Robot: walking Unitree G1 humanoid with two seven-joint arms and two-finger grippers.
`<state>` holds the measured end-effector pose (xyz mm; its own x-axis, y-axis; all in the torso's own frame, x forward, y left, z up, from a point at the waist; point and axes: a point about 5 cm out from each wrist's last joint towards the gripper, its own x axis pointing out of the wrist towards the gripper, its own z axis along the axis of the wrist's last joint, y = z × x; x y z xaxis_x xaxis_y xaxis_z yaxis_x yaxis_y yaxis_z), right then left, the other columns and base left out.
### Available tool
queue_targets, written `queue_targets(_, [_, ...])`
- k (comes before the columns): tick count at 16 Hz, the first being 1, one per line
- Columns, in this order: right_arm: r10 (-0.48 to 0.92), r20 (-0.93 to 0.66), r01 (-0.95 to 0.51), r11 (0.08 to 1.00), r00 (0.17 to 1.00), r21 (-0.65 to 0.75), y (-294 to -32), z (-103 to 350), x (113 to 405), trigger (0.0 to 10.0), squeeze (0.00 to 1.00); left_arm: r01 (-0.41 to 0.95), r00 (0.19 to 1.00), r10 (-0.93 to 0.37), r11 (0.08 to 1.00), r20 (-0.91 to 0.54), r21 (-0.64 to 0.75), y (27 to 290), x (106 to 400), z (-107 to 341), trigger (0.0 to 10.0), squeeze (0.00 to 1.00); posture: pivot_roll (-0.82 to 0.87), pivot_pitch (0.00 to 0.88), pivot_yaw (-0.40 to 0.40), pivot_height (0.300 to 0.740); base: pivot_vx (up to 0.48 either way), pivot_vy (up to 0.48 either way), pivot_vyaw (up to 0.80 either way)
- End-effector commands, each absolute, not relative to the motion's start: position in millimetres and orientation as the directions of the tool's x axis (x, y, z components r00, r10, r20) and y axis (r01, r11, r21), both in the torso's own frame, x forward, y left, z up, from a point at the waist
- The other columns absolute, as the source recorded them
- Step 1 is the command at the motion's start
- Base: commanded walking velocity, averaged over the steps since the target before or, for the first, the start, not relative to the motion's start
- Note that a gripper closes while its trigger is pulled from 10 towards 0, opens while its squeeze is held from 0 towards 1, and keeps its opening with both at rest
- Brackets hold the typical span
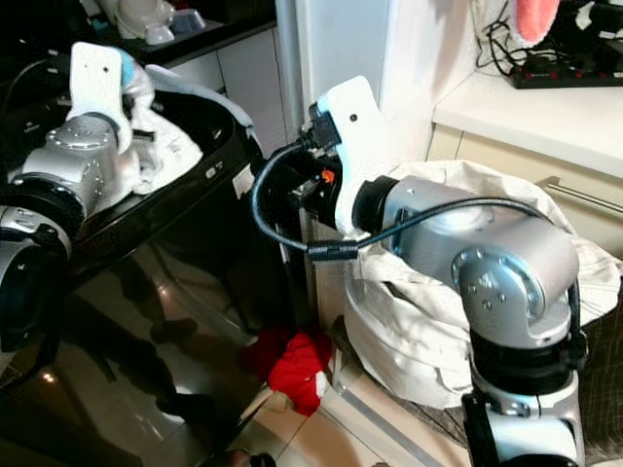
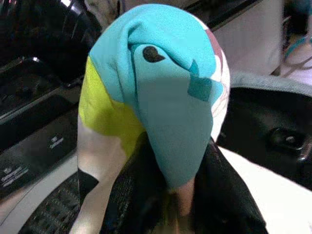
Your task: Clothes washing
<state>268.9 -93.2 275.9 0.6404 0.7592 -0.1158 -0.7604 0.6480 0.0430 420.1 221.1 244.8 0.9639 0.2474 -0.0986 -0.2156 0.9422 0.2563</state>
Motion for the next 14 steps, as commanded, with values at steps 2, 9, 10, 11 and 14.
queue_targets(2, [0.755,-0.123,-0.758,0.652,0.645,0.028,-91.9,274.6,265.3,10.0,0.0,-0.266,0.941,0.312,0.923,-0.135,0.276,234.3,416.5,240.3,10.0,1.0,-0.23,0.0,0.159,0.74,0.0,0.0,0.0])
queue_targets(9, [0.745,-0.129,-0.75,0.661,0.654,0.015,-92.5,276.5,269.4,10.0,0.0,-0.284,0.936,0.321,0.932,-0.145,0.226,235.7,416.4,242.2,10.0,1.0,-0.21,0.0,0.154,0.74,0.0,0.0,0.0])
queue_targets(10, [0.739,-0.124,-0.743,0.669,0.663,0.013,-93.9,277.6,270.6,10.0,0.0,-0.34,0.923,0.371,0.909,-0.098,0.241,242.6,415.5,250.0,10.0,1.0,-0.21,0.0,0.157,0.74,0.0,0.0,0.0])
queue_targets(11, [0.729,-0.121,-0.734,0.68,0.674,0.011,-96.1,278.2,271.8,10.0,0.0,-0.405,0.901,0.432,0.867,-0.034,0.289,250.6,413.8,259.5,10.0,1.0,-0.21,0.0,0.157,0.74,0.0,0.0,0.0])
queue_targets(14, [0.718,-0.119,-0.722,0.692,0.686,0.009,-98.3,278.2,273.2,10.0,0.0,-0.51,0.849,0.521,0.76,0.093,0.402,261.3,410.2,274.1,10.0,0.0,-0.21,0.0,0.158,0.74,0.0,0.0,0.0])
